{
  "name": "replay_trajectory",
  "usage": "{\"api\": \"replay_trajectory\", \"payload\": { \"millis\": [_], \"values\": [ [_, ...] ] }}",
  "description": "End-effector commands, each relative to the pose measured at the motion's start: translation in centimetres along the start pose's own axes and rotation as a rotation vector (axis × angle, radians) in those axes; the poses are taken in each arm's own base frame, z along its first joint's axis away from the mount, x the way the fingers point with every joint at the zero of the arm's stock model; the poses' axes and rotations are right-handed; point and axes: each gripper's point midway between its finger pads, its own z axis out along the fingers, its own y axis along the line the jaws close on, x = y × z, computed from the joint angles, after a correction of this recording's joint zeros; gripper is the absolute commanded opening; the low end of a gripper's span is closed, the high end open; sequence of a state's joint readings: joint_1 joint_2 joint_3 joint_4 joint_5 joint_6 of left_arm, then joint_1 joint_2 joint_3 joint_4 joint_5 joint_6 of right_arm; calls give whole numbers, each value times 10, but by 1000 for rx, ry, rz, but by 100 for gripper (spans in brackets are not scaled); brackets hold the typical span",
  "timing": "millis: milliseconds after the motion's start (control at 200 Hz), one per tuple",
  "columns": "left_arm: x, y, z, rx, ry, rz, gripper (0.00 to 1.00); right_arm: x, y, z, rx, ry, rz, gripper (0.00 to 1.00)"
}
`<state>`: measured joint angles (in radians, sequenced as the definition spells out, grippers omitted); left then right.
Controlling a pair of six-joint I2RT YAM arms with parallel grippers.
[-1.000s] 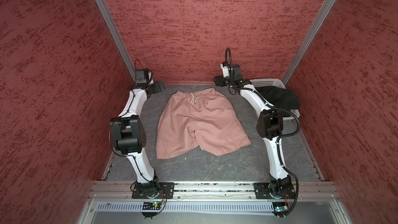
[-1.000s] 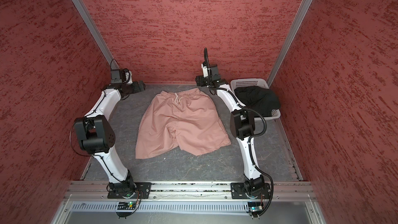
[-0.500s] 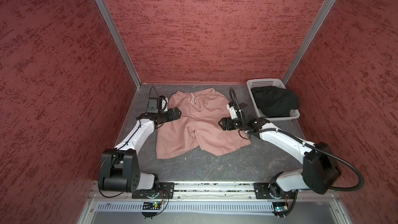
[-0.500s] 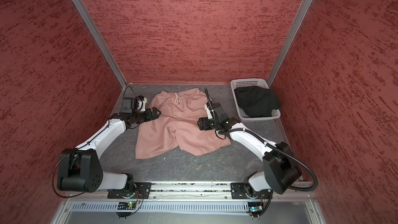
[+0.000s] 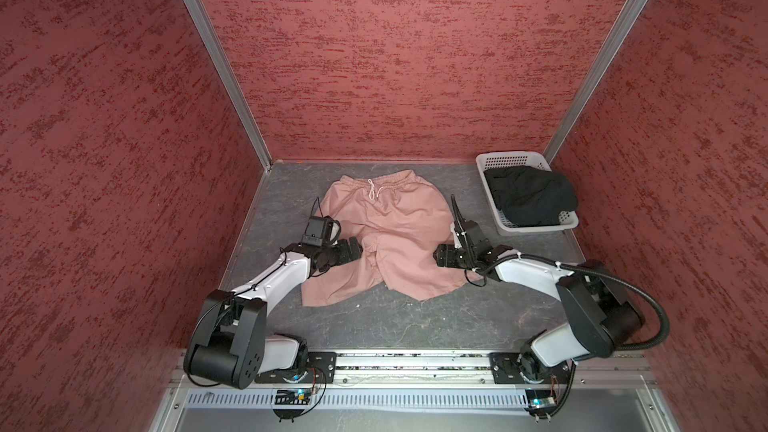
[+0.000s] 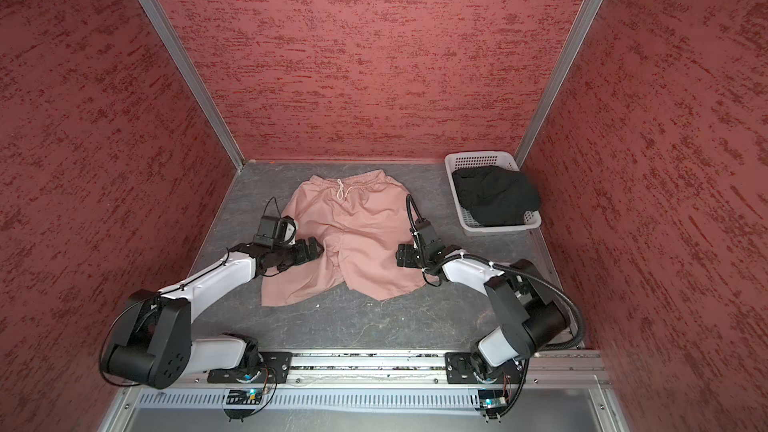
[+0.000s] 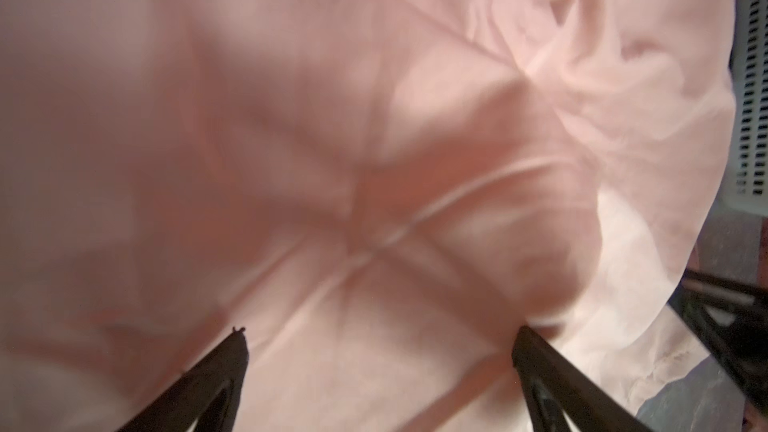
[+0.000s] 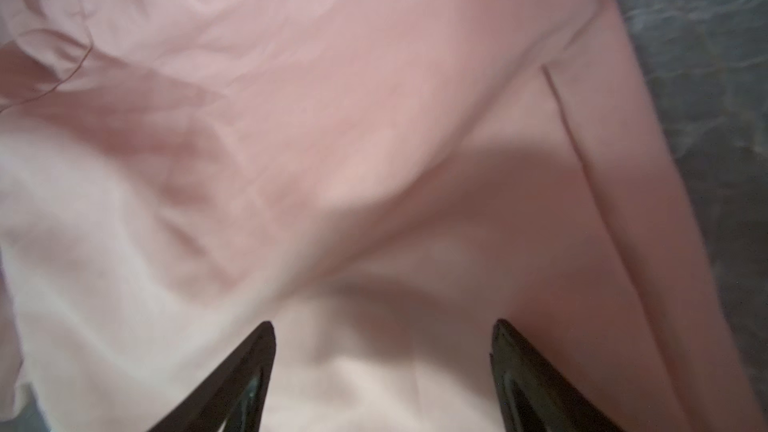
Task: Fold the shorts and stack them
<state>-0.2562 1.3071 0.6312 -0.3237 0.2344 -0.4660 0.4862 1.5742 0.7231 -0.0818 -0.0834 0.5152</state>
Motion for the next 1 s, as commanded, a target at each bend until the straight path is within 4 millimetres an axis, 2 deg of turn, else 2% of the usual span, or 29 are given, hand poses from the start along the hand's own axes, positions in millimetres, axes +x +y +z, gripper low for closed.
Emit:
{"api": "replay_trajectory", "payload": {
  "millis": [0, 65, 235, 346, 426, 526, 591, 671, 731, 817, 857, 932, 992],
  "values": [
    [20, 1, 2, -3, 18, -46, 99, -38, 7, 10, -29, -87, 1, 82],
    [32, 2, 1, 1, 39, -49, 99, -50, 9, 21, -32, -91, -6, 82],
    [65, -2, -3, 38, 65, -68, 99, -86, 15, 64, -32, -73, -39, 83],
    [81, -17, -5, 117, 89, -72, 99, -114, 20, 91, -63, -67, -42, 82],
    [89, -36, -8, 171, 107, -44, 100, -137, 32, 101, -101, -86, -61, 82],
    [91, -64, -17, 207, 109, 31, 99, -168, 58, 96, -172, -132, -93, 82],
    [87, -80, -25, 205, 94, 82, 99, -188, 74, 79, -212, -175, -108, 82],
    [75, -93, -36, 182, 62, 134, 99, -200, 82, 54, -213, -214, -128, 82],
    [60, -98, -45, 156, 29, 168, 99, -199, 80, 31, -197, -237, -137, 81],
    [35, -103, -60, 108, -28, 220, 99, -178, 73, 2, -183, -230, -125, 76],
    [23, -104, -67, 91, -50, 233, 99, -164, 72, -12, -200, -215, -108, 73],
    [0, -104, -78, 81, -95, 239, 100, -125, 65, -32, -213, -181, -65, 70],
    [-18, -96, -84, 70, -132, 220, 99, -93, 62, -46, -212, -151, -40, 68]
  ]
}}
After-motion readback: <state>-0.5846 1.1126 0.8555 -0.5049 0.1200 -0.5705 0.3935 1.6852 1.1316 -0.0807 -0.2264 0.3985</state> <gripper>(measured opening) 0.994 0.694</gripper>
